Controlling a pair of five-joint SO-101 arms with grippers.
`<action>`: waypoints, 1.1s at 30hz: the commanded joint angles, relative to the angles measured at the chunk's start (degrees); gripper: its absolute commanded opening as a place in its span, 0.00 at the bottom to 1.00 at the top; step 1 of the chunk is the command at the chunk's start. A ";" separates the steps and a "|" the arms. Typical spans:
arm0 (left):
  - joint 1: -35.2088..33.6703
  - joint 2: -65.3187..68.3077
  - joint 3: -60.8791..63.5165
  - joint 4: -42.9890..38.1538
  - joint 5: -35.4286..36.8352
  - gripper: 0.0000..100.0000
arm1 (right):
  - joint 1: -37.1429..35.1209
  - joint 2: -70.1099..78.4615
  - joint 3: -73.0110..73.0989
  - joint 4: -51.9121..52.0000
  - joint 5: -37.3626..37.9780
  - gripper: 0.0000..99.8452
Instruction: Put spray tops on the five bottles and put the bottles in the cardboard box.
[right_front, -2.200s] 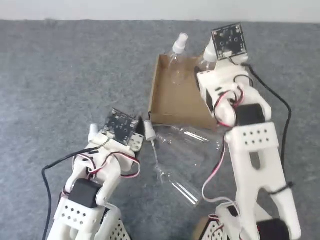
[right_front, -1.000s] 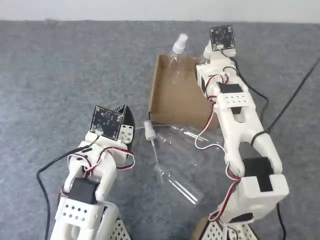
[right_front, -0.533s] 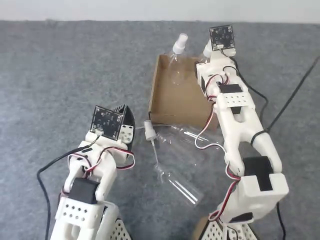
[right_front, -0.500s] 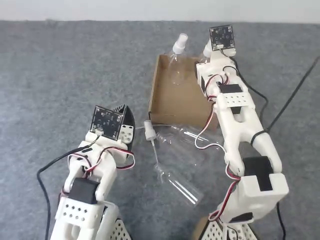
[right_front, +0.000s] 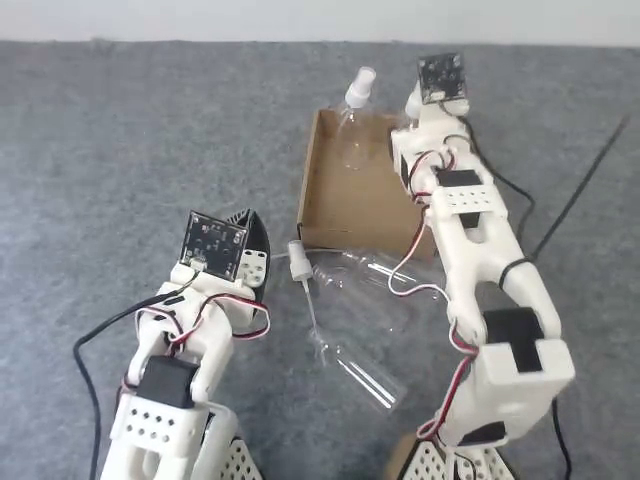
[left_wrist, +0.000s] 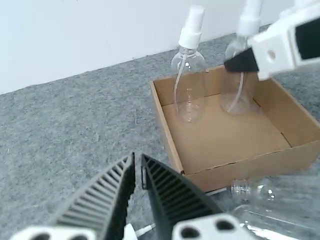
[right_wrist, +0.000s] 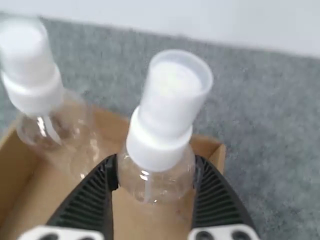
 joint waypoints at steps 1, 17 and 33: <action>-0.35 -1.41 -0.40 -1.49 0.79 0.01 | -0.31 -0.04 -2.73 -1.36 -0.70 0.10; -0.35 -1.41 -0.40 -1.49 0.79 0.01 | -0.40 0.48 -2.73 -1.45 -0.70 0.16; -0.35 -1.41 -0.40 -1.49 0.70 0.01 | -1.80 -0.13 -3.52 -1.27 -0.26 0.26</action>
